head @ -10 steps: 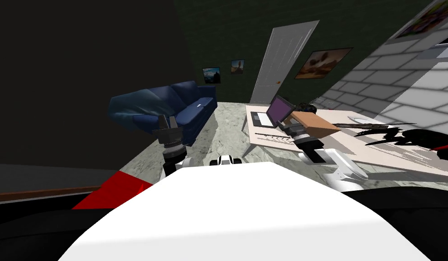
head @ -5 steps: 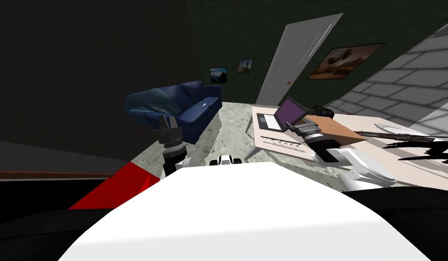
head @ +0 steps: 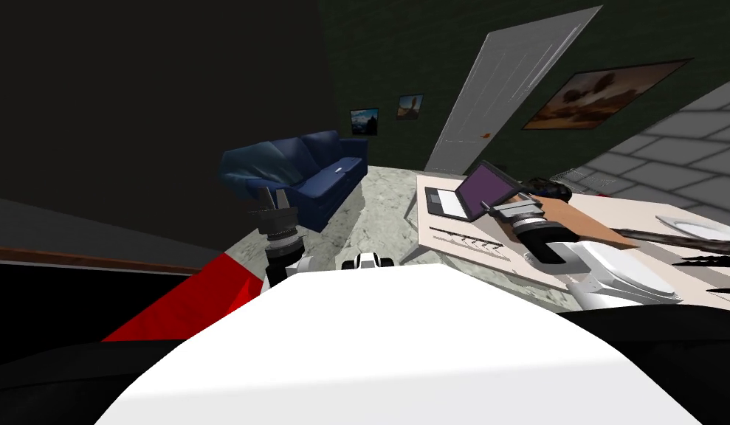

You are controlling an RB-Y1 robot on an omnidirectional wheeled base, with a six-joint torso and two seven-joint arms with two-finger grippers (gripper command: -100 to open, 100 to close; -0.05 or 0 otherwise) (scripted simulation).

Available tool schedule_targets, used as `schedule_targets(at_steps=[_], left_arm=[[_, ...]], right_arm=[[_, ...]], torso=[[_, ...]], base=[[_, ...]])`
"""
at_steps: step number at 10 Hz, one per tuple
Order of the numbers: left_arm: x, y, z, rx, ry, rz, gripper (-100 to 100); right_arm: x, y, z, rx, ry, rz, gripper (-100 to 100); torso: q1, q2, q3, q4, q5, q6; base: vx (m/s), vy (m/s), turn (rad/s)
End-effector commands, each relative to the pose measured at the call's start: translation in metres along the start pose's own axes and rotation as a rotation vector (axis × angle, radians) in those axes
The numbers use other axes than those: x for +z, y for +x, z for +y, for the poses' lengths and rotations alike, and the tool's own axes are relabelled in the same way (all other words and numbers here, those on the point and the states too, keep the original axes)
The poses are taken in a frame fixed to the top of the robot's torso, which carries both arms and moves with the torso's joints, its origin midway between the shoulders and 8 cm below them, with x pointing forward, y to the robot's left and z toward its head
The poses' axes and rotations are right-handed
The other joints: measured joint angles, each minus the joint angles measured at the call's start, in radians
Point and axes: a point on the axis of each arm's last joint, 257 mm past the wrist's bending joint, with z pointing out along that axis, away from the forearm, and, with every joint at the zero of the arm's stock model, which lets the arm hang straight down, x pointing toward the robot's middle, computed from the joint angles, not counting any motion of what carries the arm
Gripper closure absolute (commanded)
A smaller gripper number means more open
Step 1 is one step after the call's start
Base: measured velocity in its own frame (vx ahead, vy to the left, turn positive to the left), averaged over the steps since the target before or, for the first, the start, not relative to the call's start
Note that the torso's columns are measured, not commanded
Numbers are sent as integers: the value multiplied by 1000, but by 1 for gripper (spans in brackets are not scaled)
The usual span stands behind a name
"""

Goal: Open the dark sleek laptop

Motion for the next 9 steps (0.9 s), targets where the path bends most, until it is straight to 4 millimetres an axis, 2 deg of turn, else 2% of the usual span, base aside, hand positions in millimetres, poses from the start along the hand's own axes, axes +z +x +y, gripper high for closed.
schedule_targets(at_steps=[1,7,9], left_arm=[[0,0,0,0,0,0,0],[0,0,0,0,0,0,0],[0,0,0,0,0,0,0]], right_arm=[[-1,22,-31,-120,52,67,-100],[-9,56,-86,-328,134,185,-100],[-9,54,-81,-312,128,176,-100]], torso=[[0,0,0,0,0,0],[1,0,0,0,1,0],[1,0,0,0,0,0]], base=[[15,-41,110],[15,-30,93],[4,-8,9]])
